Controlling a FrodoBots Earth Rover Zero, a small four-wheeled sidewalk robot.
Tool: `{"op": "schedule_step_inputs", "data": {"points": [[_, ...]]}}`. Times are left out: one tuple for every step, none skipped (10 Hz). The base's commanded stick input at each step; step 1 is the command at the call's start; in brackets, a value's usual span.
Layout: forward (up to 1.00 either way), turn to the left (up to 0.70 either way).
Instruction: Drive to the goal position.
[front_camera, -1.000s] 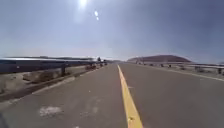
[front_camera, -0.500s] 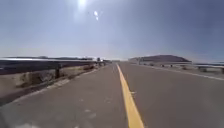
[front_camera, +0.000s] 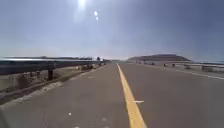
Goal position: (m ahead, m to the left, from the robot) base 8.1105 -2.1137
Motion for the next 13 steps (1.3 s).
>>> {"op": "schedule_step_inputs", "data": {"points": [[0.85, 0.0], [0.85, 0.0], [0.85, 0.0], [0.85, 0.0], [0.85, 0.0], [0.85, 0.0], [0.85, 0.0], [0.85, 0.0], [0.85, 0.0], [0.85, 0.0], [0.85, 0.0], [0.85, 0.0], [0.85, 0.0]]}}
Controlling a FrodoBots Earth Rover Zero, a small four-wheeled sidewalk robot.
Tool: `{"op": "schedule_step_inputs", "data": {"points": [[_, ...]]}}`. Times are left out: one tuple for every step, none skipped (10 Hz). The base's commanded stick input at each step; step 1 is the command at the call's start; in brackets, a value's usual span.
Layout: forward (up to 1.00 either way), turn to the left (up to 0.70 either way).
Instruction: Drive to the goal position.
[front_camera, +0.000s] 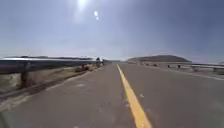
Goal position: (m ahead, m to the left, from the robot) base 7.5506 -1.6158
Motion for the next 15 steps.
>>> {"op": "schedule_step_inputs", "data": {"points": [[0.85, 0.0], [0.85, 0.0], [0.85, 0.0], [0.85, 0.0], [0.85, 0.0], [0.85, 0.0], [0.85, 0.0], [0.85, 0.0], [0.85, 0.0], [0.85, 0.0], [0.85, 0.0], [0.85, 0.0], [0.85, 0.0], [0.85, 0.0], [0.85, 0.0]]}}
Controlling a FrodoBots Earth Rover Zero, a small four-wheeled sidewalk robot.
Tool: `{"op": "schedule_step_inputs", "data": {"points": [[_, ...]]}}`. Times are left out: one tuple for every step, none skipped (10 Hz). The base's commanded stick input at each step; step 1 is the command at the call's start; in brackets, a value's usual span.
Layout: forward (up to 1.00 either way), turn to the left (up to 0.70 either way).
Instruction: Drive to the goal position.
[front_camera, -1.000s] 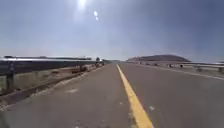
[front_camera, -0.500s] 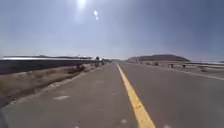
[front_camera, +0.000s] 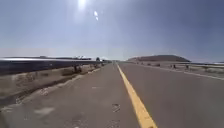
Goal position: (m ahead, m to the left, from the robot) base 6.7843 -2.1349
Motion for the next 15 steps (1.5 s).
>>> {"op": "schedule_step_inputs", "data": {"points": [[0.85, 0.0], [0.85, 0.0], [0.85, 0.0], [0.85, 0.0], [0.85, 0.0], [0.85, 0.0], [0.85, 0.0], [0.85, 0.0], [0.85, 0.0], [0.85, 0.0], [0.85, 0.0], [0.85, 0.0], [0.85, 0.0], [0.85, 0.0], [0.85, 0.0]]}}
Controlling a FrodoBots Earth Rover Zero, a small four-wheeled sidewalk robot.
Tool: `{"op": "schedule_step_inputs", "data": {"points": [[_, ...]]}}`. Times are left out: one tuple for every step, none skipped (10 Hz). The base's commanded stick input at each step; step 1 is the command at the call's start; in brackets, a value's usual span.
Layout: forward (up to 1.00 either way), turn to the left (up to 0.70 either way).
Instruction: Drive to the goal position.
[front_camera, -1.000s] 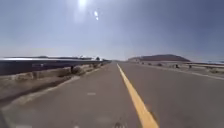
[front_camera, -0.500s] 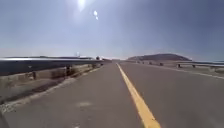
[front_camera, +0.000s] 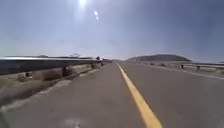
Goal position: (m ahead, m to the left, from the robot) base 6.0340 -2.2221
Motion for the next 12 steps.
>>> {"op": "schedule_step_inputs", "data": {"points": [[0.85, 0.0], [0.85, 0.0], [0.85, 0.0], [0.85, 0.0], [0.85, 0.0], [0.85, 0.0], [0.85, 0.0], [0.85, 0.0], [0.85, 0.0], [0.85, 0.0], [0.85, 0.0], [0.85, 0.0]]}}
